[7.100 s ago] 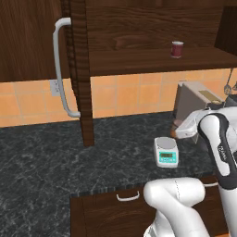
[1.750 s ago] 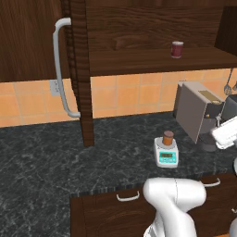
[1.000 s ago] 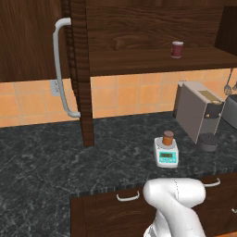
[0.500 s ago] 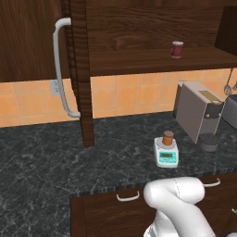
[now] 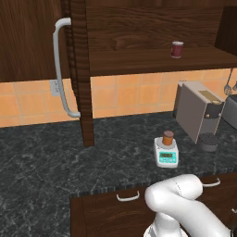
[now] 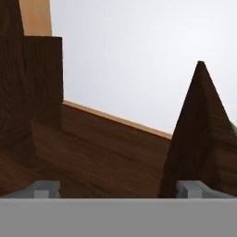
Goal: Pick the jam and place it on the digital scale for weighing, and close the cabinet.
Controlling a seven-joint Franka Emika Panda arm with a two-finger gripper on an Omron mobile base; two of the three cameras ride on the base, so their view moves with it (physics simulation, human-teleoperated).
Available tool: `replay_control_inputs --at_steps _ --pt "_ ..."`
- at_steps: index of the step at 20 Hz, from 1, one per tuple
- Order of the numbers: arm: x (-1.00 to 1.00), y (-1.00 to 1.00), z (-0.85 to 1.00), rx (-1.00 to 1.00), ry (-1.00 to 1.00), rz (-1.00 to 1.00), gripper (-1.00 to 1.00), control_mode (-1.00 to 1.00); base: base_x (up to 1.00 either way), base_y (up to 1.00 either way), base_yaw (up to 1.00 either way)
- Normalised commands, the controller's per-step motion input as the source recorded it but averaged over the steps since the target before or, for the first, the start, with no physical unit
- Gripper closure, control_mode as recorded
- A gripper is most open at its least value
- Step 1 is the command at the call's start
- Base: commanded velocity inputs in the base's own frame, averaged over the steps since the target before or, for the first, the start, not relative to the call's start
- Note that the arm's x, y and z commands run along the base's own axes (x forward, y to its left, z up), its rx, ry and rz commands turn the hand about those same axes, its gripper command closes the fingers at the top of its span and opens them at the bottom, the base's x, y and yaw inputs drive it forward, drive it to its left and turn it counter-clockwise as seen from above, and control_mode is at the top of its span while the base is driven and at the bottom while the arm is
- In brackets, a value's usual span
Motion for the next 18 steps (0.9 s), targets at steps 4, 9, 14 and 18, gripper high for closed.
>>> replay_control_inputs --at_steps 4,9,14,18 --pt "0.01 -0.43 -0.61 0.01 0.00 0.12 -1.00 -1.00 0.00 0.00 0.00" --pt "-0.05 -0.10 -0.91 0.01 0.00 0.12 -1.00 -1.00 0.00 0.00 0.00" --pt "0.71 -0.27 -0.16 0.08 0.10 0.06 -1.00 -1.00 0.00 0.00 0.00" --pt "0.34 -0.88 0.08 0.17 0.17 0.12 -1.00 -1.00 0.00 0.00 0.00"
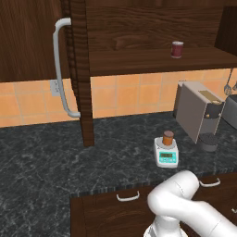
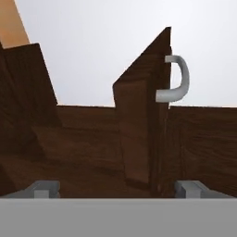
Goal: Pick the jam and place it on the digital scale for weighing, and close the cabinet.
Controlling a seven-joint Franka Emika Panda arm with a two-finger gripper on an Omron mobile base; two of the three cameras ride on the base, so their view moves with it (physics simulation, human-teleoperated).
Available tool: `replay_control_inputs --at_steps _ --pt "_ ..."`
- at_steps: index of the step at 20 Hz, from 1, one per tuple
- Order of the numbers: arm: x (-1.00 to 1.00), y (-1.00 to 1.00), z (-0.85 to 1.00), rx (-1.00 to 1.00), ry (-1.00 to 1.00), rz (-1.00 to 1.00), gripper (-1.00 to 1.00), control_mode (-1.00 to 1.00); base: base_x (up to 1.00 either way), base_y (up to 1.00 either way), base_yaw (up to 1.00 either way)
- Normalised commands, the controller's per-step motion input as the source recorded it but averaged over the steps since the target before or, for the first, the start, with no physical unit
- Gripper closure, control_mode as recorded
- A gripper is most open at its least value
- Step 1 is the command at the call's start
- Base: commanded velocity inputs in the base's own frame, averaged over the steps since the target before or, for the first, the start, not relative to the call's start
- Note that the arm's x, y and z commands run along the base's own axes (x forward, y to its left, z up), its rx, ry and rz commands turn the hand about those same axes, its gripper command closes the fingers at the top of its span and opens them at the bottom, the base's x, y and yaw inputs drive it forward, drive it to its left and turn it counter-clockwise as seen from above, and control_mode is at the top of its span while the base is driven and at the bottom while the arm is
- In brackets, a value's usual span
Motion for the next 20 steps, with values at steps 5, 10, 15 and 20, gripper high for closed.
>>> replay_control_inputs --at_steps 5,10,15,20 --pt "0.04 -0.62 0.61 0.07 0.03 0.10 -1.00 -1.00 0.00 0.00 0.00" --pt "0.01 0.18 1.00 -0.09 0.02 0.03 -1.00 -1.00 0.00 0.00 0.00" --pt "0.16 0.59 0.73 -0.23 0.02 0.01 -1.00 -1.00 0.00 0.00 0.00" --pt "0.57 0.24 0.45 -0.14 0.07 0.08 -1.00 -1.00 0.00 0.00 0.00"
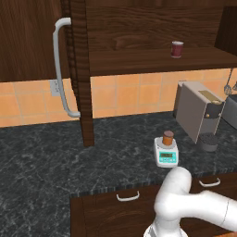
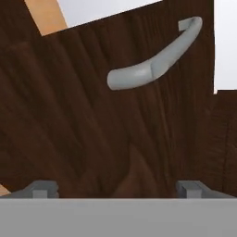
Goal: Pick the jam and place it on the digital scale for weighing, and close the cabinet.
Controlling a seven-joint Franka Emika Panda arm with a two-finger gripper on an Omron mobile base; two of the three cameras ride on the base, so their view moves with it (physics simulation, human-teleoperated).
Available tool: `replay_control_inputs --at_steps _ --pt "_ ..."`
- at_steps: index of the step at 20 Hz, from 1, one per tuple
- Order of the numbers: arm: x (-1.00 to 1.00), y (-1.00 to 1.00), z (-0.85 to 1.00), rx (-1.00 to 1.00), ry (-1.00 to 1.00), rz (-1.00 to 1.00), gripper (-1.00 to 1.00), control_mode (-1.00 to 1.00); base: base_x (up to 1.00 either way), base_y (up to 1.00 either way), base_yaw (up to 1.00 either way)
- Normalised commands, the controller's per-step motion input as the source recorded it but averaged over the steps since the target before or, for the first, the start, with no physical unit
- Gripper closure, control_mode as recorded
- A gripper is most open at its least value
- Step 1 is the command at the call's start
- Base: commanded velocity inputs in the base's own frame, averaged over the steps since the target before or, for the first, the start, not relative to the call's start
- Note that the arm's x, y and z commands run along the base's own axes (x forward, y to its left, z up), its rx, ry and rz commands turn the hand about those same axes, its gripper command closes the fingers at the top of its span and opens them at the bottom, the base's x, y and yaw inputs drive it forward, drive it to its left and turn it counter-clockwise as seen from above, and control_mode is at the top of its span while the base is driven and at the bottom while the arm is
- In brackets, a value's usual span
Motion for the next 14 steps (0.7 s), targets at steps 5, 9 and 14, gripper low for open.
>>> replay_control_inputs --at_steps 5,9,14 --pt "0.16 0.93 1.00 -0.43 0.01 0.03 -1.00 -1.00 0.00 0.00 0.00" --pt "0.53 1.00 0.64 -0.53 0.19 -0.07 -1.00 -1.00 0.00 0.00 0.00" --pt "1.00 1.00 0.05 -0.19 0.07 -0.26 -1.00 -1.00 0.00 0.00 0.00"
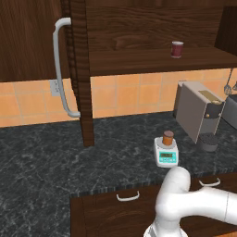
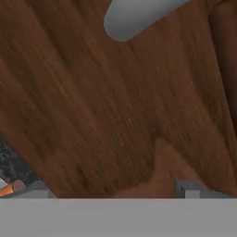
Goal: Pick the jam and place it on the digital scale for weighing, and close the cabinet.
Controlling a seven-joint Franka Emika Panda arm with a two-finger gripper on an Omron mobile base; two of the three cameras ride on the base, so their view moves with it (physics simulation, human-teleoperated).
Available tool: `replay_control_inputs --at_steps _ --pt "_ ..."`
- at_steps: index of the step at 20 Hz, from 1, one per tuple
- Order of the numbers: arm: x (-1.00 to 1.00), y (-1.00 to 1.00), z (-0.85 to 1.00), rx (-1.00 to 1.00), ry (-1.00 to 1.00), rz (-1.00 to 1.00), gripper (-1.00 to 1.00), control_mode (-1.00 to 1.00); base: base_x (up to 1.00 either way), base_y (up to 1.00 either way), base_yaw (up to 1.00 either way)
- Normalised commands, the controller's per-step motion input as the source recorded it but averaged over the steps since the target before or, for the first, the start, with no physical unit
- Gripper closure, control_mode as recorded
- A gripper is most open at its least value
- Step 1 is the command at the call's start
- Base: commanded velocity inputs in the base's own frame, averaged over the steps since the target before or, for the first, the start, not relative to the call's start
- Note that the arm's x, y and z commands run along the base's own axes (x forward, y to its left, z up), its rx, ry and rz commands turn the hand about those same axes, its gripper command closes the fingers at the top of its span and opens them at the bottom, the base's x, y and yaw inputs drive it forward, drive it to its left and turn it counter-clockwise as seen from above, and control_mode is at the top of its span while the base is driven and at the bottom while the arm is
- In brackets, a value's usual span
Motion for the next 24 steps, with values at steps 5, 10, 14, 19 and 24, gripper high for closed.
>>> replay_control_inputs --at_steps 5,10,14,19,24 --pt "1.00 1.00 0.00 -0.07 0.01 -0.26 -1.00 -1.00 0.00 0.00 0.00" --pt "1.00 1.00 0.05 -0.11 0.00 -0.22 -1.00 -1.00 0.00 0.00 0.00" --pt "1.00 0.66 0.76 -0.21 0.07 -0.07 -1.00 -1.00 0.00 0.00 0.00" --pt "1.00 0.30 0.81 -0.17 0.30 0.00 -1.00 -1.00 0.00 0.00 0.00" --pt "1.00 0.34 -0.03 -0.13 0.09 -0.01 -1.00 -1.00 0.00 0.00 0.00"
